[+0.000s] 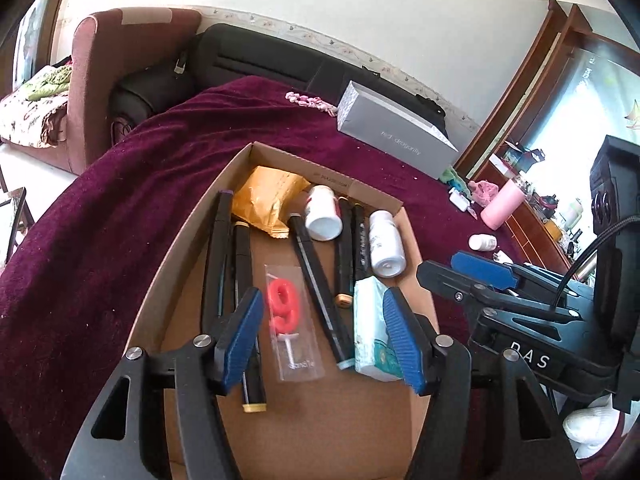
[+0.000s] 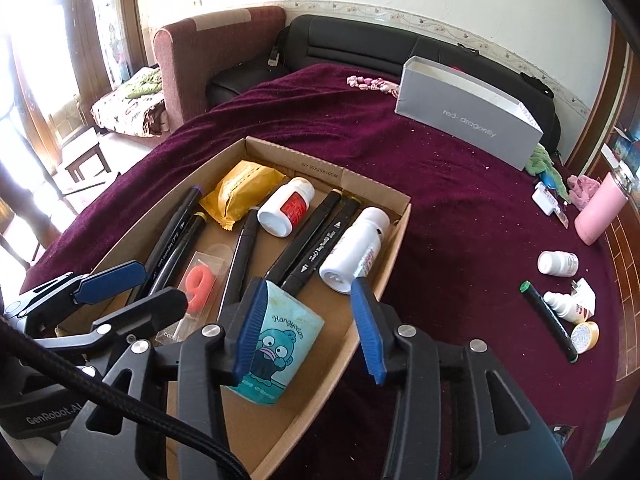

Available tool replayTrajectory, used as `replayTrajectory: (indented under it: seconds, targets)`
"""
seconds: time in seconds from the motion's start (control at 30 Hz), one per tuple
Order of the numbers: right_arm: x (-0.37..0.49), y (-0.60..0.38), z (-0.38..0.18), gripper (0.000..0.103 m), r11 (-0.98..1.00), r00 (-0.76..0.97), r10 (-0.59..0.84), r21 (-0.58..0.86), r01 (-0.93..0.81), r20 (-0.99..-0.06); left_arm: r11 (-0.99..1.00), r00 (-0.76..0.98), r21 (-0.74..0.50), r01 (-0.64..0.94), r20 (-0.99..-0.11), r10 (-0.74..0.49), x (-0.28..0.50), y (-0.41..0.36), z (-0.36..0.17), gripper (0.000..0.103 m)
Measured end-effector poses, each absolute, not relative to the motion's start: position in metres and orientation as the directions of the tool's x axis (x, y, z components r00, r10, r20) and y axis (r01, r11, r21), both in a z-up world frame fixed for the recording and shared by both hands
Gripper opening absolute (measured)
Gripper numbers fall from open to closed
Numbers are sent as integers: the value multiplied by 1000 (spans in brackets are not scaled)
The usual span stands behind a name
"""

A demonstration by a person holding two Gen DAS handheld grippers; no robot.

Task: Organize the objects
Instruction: 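Open both tools to drop candle box and tissue pack into the box, then move both tools out of the box toward the black marker and bag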

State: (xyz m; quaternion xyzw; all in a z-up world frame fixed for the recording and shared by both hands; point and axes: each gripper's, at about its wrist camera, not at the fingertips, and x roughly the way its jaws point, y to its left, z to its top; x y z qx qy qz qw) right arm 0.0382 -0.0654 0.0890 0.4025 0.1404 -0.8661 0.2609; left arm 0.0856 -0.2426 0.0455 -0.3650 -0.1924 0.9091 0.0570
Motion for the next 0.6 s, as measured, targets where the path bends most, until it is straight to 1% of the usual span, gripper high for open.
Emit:
replayTrajectory:
  seconds: [0.17, 0.33, 0.47, 0.6]
  targets:
    - [40, -46, 92, 49, -840, -550, -349, -8, 543, -759, -928, -725, -372, 6, -641, 252, 90, -224, 55, 56]
    - [39, -12, 92, 50, -865, -551, -361, 48, 500, -753, -936, -717, -346, -58, -638, 281, 95, -196, 65, 56]
    - [35, 30, 87, 53, -895, -552, -366, 121, 429, -750, -934, -698, -334, -131, -637, 326, 99, -168, 71, 56]
    - [38, 89, 82, 53, -908, -551, -404, 251, 334, -730, -924, -671, -336, -184, -643, 368, 102, -144, 74, 56]
